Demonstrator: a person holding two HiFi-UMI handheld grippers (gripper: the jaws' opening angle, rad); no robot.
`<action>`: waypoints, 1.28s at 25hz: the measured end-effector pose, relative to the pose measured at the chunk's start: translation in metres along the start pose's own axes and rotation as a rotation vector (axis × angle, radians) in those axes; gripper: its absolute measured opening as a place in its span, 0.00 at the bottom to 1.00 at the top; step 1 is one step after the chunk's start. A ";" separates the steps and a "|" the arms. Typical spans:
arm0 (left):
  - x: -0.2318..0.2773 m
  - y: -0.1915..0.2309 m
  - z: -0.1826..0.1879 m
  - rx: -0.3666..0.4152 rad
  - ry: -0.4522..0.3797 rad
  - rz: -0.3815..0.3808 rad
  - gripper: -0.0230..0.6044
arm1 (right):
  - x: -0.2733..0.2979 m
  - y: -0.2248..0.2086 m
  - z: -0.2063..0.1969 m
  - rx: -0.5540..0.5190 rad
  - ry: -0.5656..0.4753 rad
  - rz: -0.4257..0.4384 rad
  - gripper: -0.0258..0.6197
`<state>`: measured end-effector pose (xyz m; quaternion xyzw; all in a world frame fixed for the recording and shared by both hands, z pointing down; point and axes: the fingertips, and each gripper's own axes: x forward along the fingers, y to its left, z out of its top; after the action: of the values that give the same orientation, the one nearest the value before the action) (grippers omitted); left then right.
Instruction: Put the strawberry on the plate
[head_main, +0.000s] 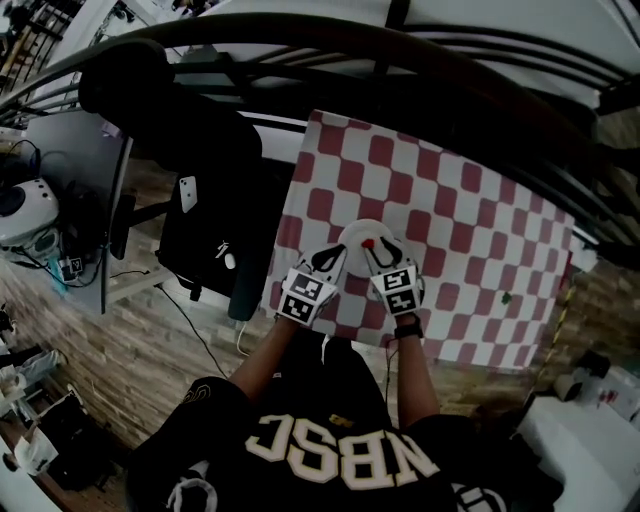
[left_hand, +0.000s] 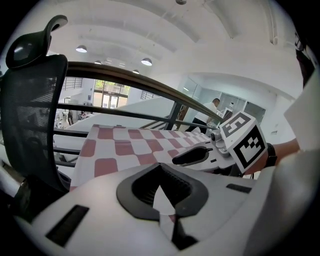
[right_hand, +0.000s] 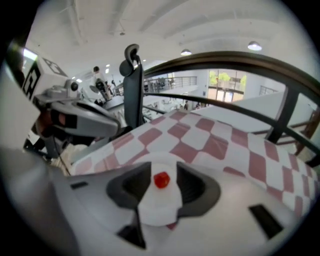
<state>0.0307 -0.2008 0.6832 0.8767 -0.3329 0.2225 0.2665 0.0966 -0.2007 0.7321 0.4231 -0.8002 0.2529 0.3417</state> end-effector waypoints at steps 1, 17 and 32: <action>-0.001 -0.001 0.007 0.005 -0.013 0.000 0.05 | -0.006 -0.001 0.006 0.010 -0.018 -0.002 0.27; -0.052 -0.043 0.179 0.124 -0.387 0.015 0.05 | -0.177 -0.032 0.179 0.072 -0.629 -0.148 0.15; -0.053 -0.062 0.229 0.249 -0.570 -0.019 0.05 | -0.198 -0.037 0.207 0.027 -0.805 -0.275 0.09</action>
<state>0.0871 -0.2776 0.4594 0.9329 -0.3559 0.0042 0.0550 0.1406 -0.2632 0.4535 0.5953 -0.8025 0.0302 0.0272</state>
